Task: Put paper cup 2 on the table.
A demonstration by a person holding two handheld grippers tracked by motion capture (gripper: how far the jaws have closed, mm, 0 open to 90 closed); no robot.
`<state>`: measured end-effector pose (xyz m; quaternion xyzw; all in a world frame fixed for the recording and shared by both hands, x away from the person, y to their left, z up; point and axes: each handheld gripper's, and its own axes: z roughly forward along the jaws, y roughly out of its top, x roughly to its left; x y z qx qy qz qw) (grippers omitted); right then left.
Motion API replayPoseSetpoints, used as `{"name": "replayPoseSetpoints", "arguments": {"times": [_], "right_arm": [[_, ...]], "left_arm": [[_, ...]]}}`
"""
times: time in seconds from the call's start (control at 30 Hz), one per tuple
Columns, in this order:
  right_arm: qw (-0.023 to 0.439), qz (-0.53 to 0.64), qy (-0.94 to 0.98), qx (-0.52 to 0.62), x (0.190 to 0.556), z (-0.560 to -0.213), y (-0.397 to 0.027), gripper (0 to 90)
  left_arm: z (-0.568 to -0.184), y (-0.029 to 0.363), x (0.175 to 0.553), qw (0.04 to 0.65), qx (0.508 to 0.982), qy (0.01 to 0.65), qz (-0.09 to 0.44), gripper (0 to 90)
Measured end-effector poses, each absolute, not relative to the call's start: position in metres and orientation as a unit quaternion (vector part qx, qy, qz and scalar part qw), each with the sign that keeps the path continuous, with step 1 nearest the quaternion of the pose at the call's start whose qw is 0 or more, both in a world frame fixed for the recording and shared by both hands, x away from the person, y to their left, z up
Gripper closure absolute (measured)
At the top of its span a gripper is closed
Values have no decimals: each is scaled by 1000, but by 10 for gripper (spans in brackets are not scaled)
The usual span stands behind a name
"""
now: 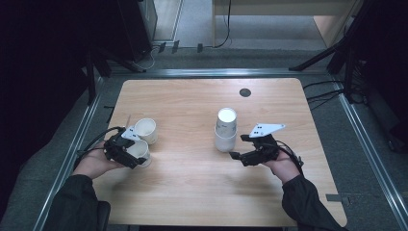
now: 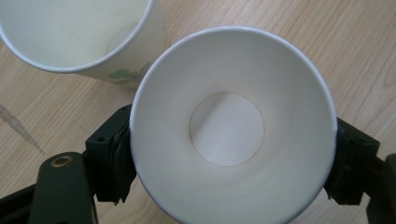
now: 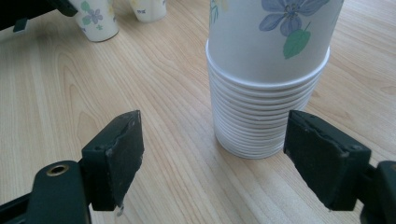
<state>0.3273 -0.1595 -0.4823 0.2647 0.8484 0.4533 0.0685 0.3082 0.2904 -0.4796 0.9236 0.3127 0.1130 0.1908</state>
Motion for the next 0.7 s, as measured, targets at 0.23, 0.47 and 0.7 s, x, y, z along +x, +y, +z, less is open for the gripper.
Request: {"name": "replayPoseSetpoints", "arguments": {"times": [0.23, 0.47, 0.7], "right_arm": [[69, 452, 849, 264, 327, -482, -160, 206], [69, 453, 849, 264, 327, -482, -160, 206], [70, 452, 849, 263, 328, -482, -160, 206]], "left_arm": [[-481, 290, 308, 191, 923, 317, 106, 174], [-479, 289, 309, 192, 921, 321, 105, 126], [-476, 291, 308, 204, 917, 328, 98, 102]]}}
